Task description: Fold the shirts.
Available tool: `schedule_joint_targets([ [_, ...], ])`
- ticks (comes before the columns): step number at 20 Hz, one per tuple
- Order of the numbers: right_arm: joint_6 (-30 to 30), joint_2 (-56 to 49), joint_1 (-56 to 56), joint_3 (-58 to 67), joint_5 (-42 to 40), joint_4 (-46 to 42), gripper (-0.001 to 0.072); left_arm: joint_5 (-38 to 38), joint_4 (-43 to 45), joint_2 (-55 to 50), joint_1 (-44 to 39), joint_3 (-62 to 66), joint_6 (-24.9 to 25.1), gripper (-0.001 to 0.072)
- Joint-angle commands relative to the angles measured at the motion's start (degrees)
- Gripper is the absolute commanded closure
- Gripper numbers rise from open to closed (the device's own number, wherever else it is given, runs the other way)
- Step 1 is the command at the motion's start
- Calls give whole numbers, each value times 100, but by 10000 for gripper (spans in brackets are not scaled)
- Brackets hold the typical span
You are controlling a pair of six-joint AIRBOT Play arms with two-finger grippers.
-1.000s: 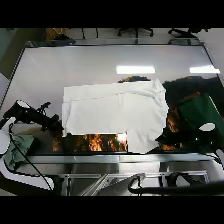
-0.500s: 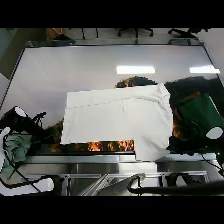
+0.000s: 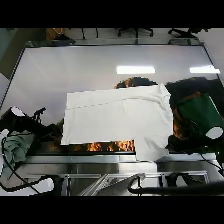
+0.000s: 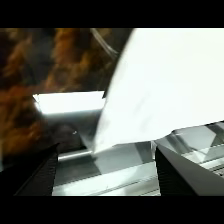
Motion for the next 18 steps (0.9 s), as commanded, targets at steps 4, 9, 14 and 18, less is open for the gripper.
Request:
schedule_joint_targets([
  [4,-101,-35,0,0,-133,66,701,905,-955,7,0,-682,693,71],
  [9,-146,-35,0,0,-260,138,701,1117,-1685,7,-20,-1099,1193,300],
  [14,-293,-35,0,0,-280,433,701,1202,-1644,7,-24,-1123,1226,633],
  [18,-293,-33,0,2,-190,424,701,994,-1211,15,-22,-1117,1038,697],
])
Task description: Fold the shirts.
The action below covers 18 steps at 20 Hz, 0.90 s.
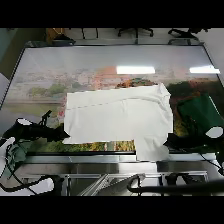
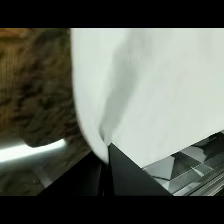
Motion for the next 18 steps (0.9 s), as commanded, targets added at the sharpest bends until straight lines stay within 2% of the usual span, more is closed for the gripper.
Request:
schedule_joint_targets([
  [1,-13,0,0,2,144,33,701,-278,590,15,4,-9,-321,697],
  [4,17,52,-2,2,389,-94,702,-568,1281,229,4,-11,-1078,697],
  [6,326,208,-2,2,490,-570,702,-758,1720,531,4,-9,-1475,697],
  [8,463,461,-4,17,509,-951,703,-855,2009,826,7,-9,-1565,697],
  [10,457,570,-2,144,481,-723,702,-942,1943,955,52,70,-1567,697],
  [12,92,487,-2,457,203,-197,703,-1266,1665,874,61,448,-1508,696],
  [14,-544,116,0,935,-205,656,703,-1561,1001,717,55,1021,-1292,696],
  [18,-1812,-1429,9,1867,-962,2052,703,-1580,22,98,42,2337,-1318,695],
])
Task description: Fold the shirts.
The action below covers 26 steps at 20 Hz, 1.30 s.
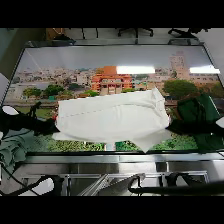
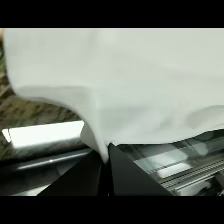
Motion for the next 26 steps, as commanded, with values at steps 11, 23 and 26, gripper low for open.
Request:
schedule_joint_targets([
  [11,-2083,-5149,214,4044,-1416,2549,702,529,-662,-2839,-485,3580,-780,696],
  [23,-2184,-5335,35,4186,-841,1781,196,916,-157,-3351,-990,3759,-706,0],
  [26,-1808,-5163,-251,4190,-813,817,60,1019,-149,-2953,-883,3759,-669,1],
])
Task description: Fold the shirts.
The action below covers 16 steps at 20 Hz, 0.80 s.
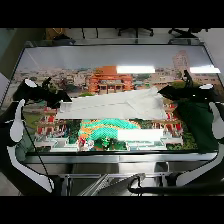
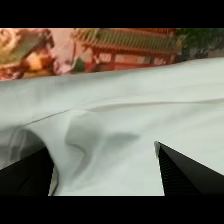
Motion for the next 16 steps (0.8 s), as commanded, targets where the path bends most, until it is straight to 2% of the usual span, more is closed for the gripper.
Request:
schedule_joint_targets([
  [1,498,85,-256,13,240,-927,60,146,-33,400,114,9,57,1],
  [4,553,-201,-186,15,688,-717,60,162,-46,715,361,9,50,1],
  [9,260,-651,151,15,708,83,62,157,-125,966,431,9,52,1],
  [10,199,-682,229,15,695,186,85,146,-367,968,413,9,57,2],
  [11,181,-688,306,17,647,227,202,166,-686,966,363,9,68,55],
  [12,153,-688,376,31,586,264,395,197,-979,966,291,9,240,317],
  [13,7,-686,431,68,586,361,626,214,-1287,966,168,7,581,612],
  [14,17,-664,474,127,608,409,700,275,-1523,966,-15,9,824,692],
  [16,37,-485,514,297,761,407,701,544,-1598,955,-463,7,874,693],
])
